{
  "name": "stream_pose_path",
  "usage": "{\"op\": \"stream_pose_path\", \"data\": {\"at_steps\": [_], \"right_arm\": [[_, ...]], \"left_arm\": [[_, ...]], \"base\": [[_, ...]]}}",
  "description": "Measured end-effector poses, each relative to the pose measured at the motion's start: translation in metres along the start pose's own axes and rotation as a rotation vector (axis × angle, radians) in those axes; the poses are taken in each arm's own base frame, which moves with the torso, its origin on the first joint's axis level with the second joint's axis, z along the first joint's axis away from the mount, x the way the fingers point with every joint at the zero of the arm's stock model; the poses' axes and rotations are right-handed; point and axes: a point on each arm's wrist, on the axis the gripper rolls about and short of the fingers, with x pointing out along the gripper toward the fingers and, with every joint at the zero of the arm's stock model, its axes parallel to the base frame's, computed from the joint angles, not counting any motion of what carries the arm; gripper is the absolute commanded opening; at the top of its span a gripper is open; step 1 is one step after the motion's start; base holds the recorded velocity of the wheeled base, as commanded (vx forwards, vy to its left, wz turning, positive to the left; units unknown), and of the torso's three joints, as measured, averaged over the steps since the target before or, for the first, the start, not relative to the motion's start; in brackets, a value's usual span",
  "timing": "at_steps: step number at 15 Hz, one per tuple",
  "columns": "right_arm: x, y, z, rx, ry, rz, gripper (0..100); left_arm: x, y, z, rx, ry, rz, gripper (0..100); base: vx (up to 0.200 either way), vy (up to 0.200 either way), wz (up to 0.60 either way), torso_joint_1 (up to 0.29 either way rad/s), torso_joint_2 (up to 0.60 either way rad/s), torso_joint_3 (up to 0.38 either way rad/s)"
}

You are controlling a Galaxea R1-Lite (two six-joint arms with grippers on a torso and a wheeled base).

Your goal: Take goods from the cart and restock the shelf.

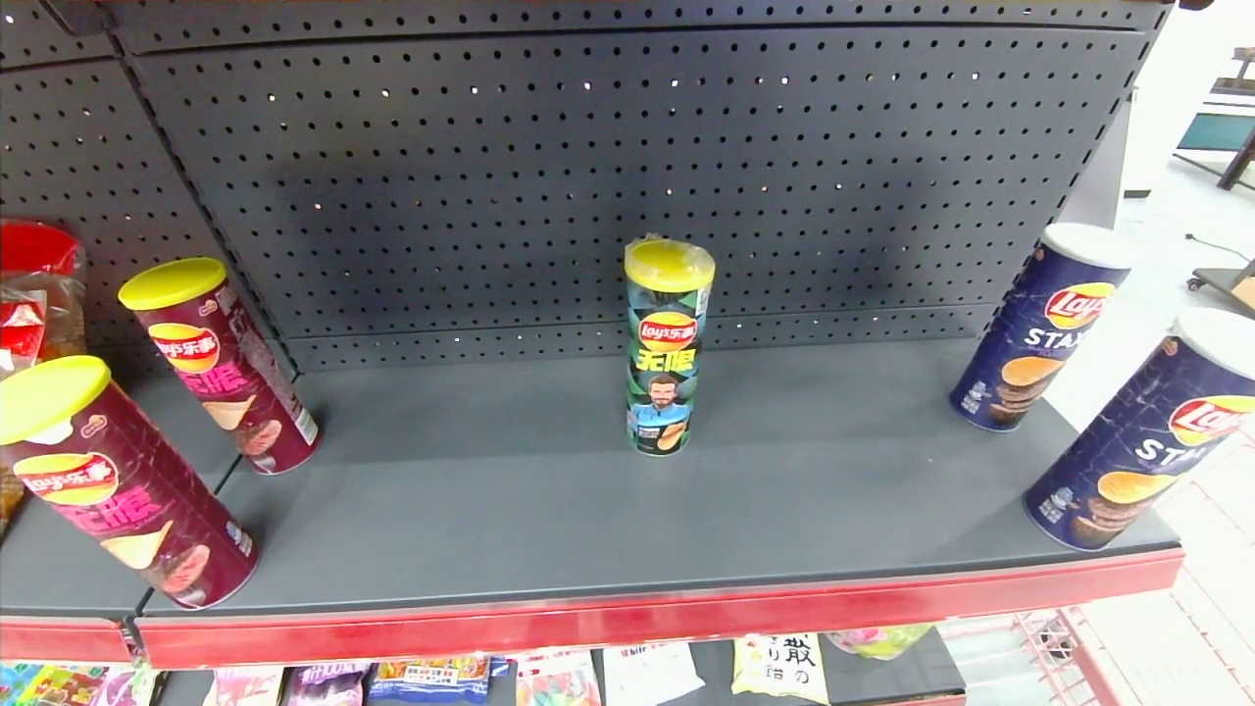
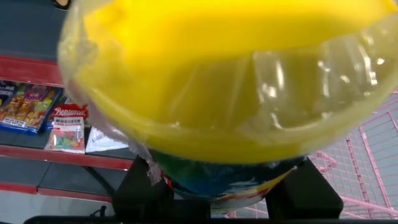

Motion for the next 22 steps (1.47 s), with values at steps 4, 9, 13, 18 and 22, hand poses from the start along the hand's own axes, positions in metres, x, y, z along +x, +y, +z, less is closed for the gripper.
{"op": "stream_pose_path", "data": {"at_steps": [4,9,13,18,22], "right_arm": [[0.000,0.000,-0.001,-0.001,0.003,0.008,0],[0.011,0.000,0.009,0.016,0.049,0.153,0],[0.022,-0.004,0.035,0.022,0.069,0.182,0],[0.027,-0.005,0.041,0.044,0.088,0.212,0],[0.027,-0.005,0.041,0.049,0.089,0.212,0]], "left_arm": [[0.002,0.000,0.002,0.020,0.028,-0.028,100],[0.006,-0.003,0.086,-0.002,-0.049,-0.235,100],[0.075,-0.021,0.136,0.012,0.136,-0.661,100],[0.197,-0.071,0.145,0.066,0.207,-0.925,100],[0.284,-0.113,0.143,0.138,0.162,-1.000,100]], "base": [[0.000,0.000,0.00,0.000,0.00,0.000],[0.000,0.000,0.00,0.000,0.00,0.000],[0.000,0.000,0.00,0.000,0.00,0.000],[0.000,0.000,0.00,0.000,0.00,0.000],[0.000,0.000,0.00,0.000,0.00,0.000]]}}
